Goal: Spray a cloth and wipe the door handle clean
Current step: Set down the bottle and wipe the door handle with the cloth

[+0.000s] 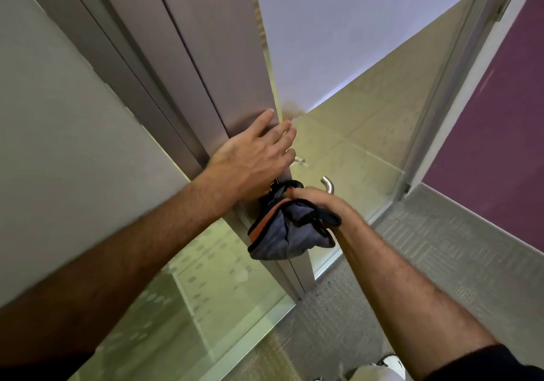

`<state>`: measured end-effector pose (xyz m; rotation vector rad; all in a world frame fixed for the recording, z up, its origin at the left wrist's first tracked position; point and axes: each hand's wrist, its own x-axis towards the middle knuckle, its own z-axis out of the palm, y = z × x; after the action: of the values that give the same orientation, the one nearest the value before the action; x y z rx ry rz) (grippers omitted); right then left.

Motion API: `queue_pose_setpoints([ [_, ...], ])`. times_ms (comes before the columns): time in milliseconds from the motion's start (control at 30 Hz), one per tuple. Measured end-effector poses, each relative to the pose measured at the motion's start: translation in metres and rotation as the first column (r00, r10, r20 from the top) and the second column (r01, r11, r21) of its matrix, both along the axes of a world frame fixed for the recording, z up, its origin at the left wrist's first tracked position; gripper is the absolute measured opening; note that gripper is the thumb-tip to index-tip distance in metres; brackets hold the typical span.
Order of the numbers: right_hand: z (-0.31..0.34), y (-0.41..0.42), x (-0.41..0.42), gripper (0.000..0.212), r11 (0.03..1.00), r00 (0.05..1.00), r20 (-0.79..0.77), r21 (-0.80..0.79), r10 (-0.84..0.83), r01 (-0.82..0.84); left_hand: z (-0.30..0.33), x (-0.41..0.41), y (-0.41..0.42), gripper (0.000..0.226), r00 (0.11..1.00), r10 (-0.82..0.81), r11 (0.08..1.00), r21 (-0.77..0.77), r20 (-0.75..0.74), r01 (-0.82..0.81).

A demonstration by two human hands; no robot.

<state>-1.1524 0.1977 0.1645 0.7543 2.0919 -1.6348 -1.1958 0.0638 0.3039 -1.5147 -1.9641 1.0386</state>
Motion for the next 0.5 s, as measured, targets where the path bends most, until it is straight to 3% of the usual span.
queue_pose_setpoints([
  [67, -0.004, -0.009, 0.002, 0.025, 0.997, 0.996, -0.068, 0.056, -0.051, 0.054, 0.000, -0.001, 0.000, 0.054, 1.000, -0.012, 1.000, 0.003, -0.006, 0.012],
  [133, -0.012, -0.027, 0.014, 0.032, 0.960, 0.983, -0.177, 0.266, -0.035, 0.083, -0.001, -0.001, 0.001, 0.053, 1.000, -0.015, 1.000, 0.009, -0.004, 0.015],
  [200, -0.019, -0.046, 0.028, 0.032, 0.847, 0.963, -0.262, 0.525, 0.071, 0.080, -0.002, -0.001, 0.000, 0.053, 1.000, -0.015, 1.000, 0.011, -0.004, 0.015],
  [267, -0.026, -0.061, 0.038, 0.027, 0.730, 0.929, -0.322, 0.678, 0.182, 0.092, -0.002, -0.001, 0.000, 0.053, 1.000, -0.012, 1.000, 0.012, -0.008, 0.012],
  [400, -0.021, -0.060, 0.043, 0.028, 0.671, 0.914, -0.295, 0.741, 0.277, 0.036, -0.001, -0.001, 0.000, 0.056, 1.000, 0.007, 1.000, 0.004, -0.003, -0.007],
  [500, 0.002, -0.033, 0.032, 0.037, 0.775, 0.958, -0.185, 0.629, 0.217, -0.055, 0.000, 0.001, 0.001, 0.055, 1.000, 0.010, 1.000, 0.000, -0.005, -0.010],
])
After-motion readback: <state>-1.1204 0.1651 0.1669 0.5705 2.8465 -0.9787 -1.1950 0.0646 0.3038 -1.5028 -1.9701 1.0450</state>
